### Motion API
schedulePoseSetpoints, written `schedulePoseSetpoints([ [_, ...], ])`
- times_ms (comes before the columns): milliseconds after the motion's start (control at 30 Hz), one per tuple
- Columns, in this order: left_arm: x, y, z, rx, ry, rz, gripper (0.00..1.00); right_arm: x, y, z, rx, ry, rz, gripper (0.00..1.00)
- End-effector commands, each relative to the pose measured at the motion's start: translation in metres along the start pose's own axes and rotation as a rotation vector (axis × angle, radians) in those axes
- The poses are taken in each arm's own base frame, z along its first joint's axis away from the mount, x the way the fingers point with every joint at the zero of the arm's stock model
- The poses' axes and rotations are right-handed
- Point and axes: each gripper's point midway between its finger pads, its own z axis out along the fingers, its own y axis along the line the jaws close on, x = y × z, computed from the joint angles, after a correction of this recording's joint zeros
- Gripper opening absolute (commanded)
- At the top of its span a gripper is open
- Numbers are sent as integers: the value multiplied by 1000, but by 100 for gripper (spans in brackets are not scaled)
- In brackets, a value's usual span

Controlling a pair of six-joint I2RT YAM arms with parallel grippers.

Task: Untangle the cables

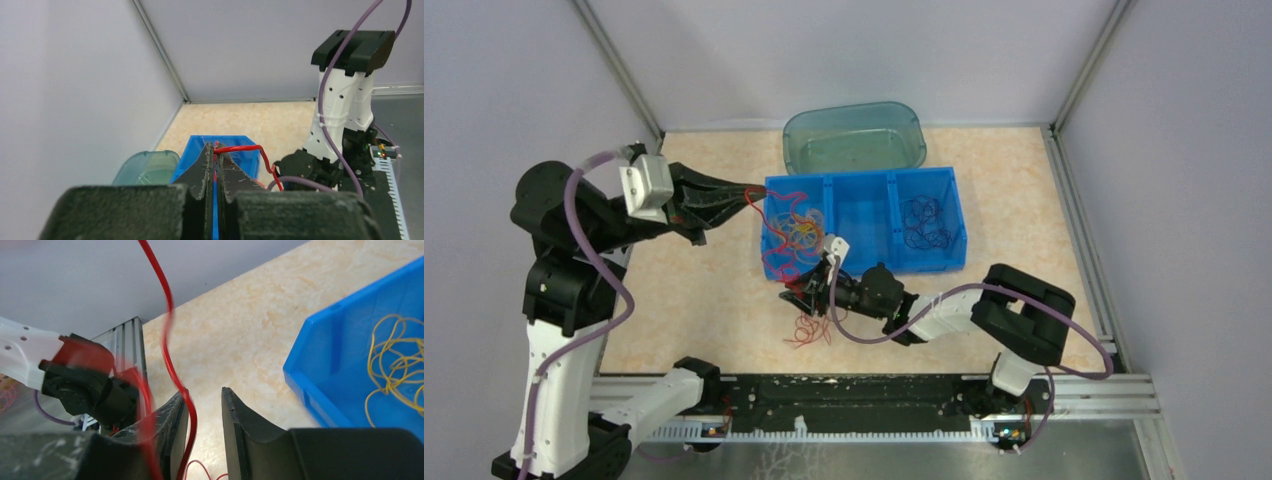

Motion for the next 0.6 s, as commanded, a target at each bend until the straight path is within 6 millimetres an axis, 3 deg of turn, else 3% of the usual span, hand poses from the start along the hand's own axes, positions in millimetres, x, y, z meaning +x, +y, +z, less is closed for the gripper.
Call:
schedulePoseSetpoints([
  [0, -40, 6, -3, -42, -77, 74, 0, 3, -2, -1, -3, -42, 50, 29],
  [167, -55, 14, -3, -71, -93, 121, 0, 19, -11, -13, 37, -28, 67, 29],
  [300, -60, 19, -1, -76, -102, 135, 0, 26, -22, -30, 99, -33, 66, 35],
  [400, -58, 23, 3, -73, -101, 129, 0, 14, -22, -38, 118, -57, 40, 37],
  [567, -55, 26, 7, -65, -100, 111, 0, -16, -23, -49, 162, -104, -9, 49],
])
